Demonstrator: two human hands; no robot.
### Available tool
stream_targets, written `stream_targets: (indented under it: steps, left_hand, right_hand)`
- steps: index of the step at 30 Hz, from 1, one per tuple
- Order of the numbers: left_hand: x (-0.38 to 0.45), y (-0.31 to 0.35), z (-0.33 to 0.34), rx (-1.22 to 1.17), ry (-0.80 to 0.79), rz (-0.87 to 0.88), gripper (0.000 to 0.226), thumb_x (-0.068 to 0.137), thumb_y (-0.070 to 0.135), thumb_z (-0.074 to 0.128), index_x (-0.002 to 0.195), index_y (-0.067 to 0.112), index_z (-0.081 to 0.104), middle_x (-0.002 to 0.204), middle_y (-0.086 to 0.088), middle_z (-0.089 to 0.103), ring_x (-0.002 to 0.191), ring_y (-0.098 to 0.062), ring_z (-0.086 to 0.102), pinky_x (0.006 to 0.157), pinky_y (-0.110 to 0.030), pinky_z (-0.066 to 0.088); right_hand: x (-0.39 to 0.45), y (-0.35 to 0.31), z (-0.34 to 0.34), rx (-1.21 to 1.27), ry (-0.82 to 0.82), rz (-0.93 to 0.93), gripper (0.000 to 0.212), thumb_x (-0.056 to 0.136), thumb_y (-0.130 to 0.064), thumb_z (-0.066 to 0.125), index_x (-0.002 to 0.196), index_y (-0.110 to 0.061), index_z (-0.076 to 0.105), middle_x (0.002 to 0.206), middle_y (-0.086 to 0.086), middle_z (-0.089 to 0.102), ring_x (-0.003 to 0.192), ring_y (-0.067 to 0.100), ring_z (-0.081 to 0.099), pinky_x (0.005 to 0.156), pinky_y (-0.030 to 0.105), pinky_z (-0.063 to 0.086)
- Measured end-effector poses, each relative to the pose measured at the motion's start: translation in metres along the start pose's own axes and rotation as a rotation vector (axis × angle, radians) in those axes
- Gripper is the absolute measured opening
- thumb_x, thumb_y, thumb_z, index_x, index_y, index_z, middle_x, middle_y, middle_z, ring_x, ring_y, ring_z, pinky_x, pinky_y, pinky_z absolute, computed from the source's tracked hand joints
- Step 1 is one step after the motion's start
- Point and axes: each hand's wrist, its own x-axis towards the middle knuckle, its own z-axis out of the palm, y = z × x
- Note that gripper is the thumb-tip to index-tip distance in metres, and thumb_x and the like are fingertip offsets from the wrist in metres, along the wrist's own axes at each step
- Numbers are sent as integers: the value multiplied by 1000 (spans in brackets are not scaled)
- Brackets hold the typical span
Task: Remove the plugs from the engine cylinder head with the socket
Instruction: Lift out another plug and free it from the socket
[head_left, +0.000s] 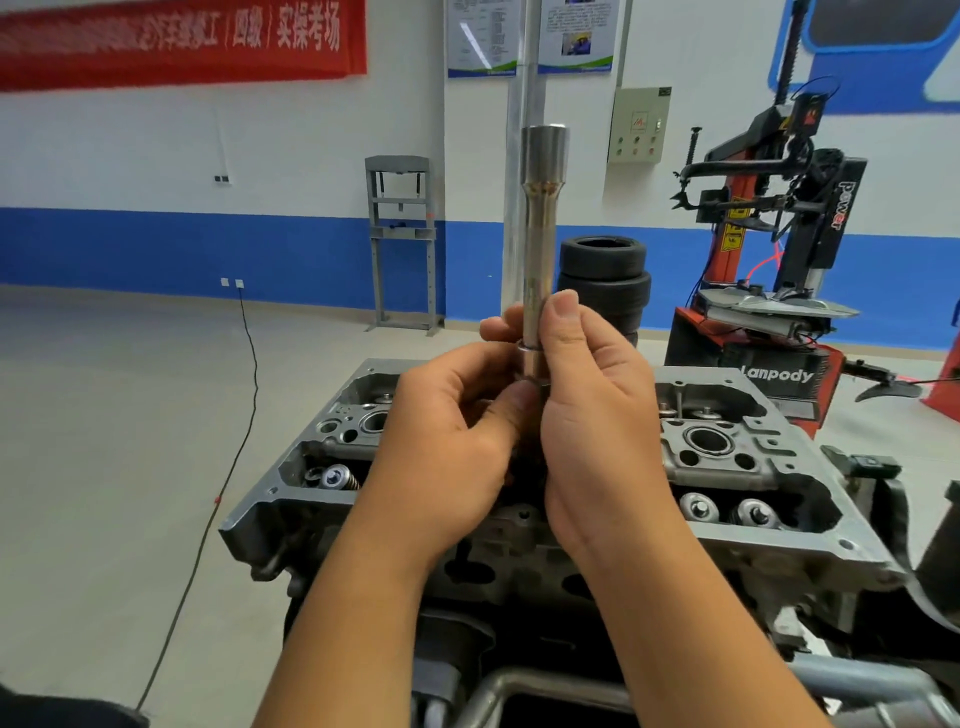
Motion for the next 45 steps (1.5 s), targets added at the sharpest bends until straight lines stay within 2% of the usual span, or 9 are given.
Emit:
stream_targets:
  steps: [4,10,13,18,23,28,36,40,45]
  left_hand:
    - [-1,-1,0,29,52,28,22,91,6,76,111,17,75,98,2,80,91,-13,77,75,-23,60]
    - [-3,6,-6,-17,-169,-79,26,105,24,57,128,28,70,110,-1,78,93,-23,75,70,-42,63]
    - [-2,4,-2,27,-24,-14,18,100,11,67,114,21,73,99,-1,79,83,-13,75,65,-25,58]
    - [-2,-2,3,88,129,11,21,84,5,84,97,17,73,90,1,80,85,-15,78,72,-26,63]
    - [-4,4,-3,-52,-99,-79,22,101,30,58,116,26,74,105,-8,78,96,-38,74,76,-54,65]
    - [-2,4,-3,-18,-1,-35,16,101,13,66,113,18,75,95,3,80,76,-3,73,62,-15,54]
    - [-2,3,-7,-82,-101,-96,20,105,26,60,119,28,74,108,-8,78,94,-35,74,69,-49,63]
    - [-2,2,-3,-30,46,-35,14,95,13,74,106,21,76,92,-2,81,76,-11,75,60,-20,55]
    - [-1,2,-2,-21,10,-40,17,95,19,75,112,23,76,99,-1,81,85,-17,77,64,-27,60]
  right_hand:
    - [-4,0,1,26,-24,-26,30,77,-46,78,89,-20,67,93,15,78,83,26,75,82,53,63]
    - [-3,1,-1,-14,-16,-93,30,81,-51,71,81,-21,72,95,20,71,83,14,68,78,32,59]
    - [-2,2,-1,-3,-20,-57,38,83,-52,64,91,-17,75,96,5,79,94,14,75,88,36,62]
    - [-4,0,0,42,-21,-45,38,78,-42,75,99,-13,61,92,9,80,86,19,78,80,40,65]
    - [-4,0,1,-46,-8,-57,33,86,-53,66,86,-22,77,97,8,78,92,29,73,82,49,60]
    - [-4,-1,0,18,-23,-9,31,85,-44,74,94,-14,72,96,11,78,87,20,74,74,41,63]
    - [-4,0,-1,-4,-50,-22,30,86,-48,64,88,-20,75,102,7,77,91,25,70,74,42,59]
    - [-3,0,-1,63,-62,23,34,86,-46,63,95,-14,74,98,7,78,87,19,74,76,36,63]
    - [-4,-1,0,62,-38,-15,34,82,-41,70,98,-13,63,99,6,80,89,21,76,83,46,64]
